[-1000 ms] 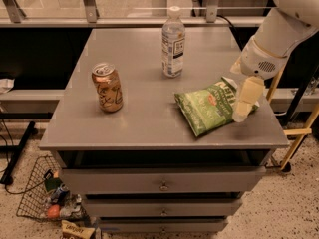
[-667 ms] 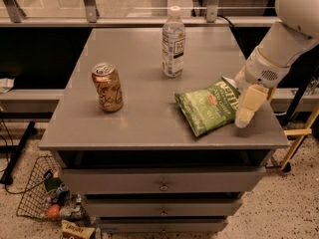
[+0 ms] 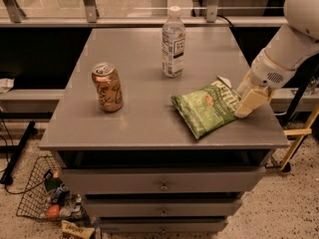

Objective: Pick green jalapeno chip bag

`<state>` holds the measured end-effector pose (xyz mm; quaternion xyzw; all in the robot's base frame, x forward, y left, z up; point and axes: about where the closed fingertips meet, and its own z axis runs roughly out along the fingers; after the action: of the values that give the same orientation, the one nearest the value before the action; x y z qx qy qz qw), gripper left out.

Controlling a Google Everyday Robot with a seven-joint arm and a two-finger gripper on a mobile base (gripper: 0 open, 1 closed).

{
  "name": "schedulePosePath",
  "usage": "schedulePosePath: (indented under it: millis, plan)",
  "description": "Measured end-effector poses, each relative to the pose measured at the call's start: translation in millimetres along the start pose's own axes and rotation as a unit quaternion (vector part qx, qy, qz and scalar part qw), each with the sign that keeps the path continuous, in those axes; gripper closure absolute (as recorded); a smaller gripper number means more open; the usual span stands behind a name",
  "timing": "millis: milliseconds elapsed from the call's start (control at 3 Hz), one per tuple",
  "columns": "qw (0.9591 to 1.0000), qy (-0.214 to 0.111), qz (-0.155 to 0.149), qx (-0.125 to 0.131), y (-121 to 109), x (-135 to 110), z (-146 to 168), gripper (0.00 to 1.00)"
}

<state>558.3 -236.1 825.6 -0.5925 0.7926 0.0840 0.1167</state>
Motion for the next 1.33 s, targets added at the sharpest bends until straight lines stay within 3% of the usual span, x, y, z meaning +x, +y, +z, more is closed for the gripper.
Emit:
schedulePosePath:
  millis: [333, 667, 1333]
  plan:
    - [1.0, -0.008, -0.004, 0.005, -0.3, -0.1, -4.9, 0.72]
    - [0.9988, -0.024, -0.028, 0.033, -3.6, -14.1, -34.5, 1.0]
    - [0.9931, -0.04, -0.073, 0.082, -7.4, -44.3, -93.0, 1.0]
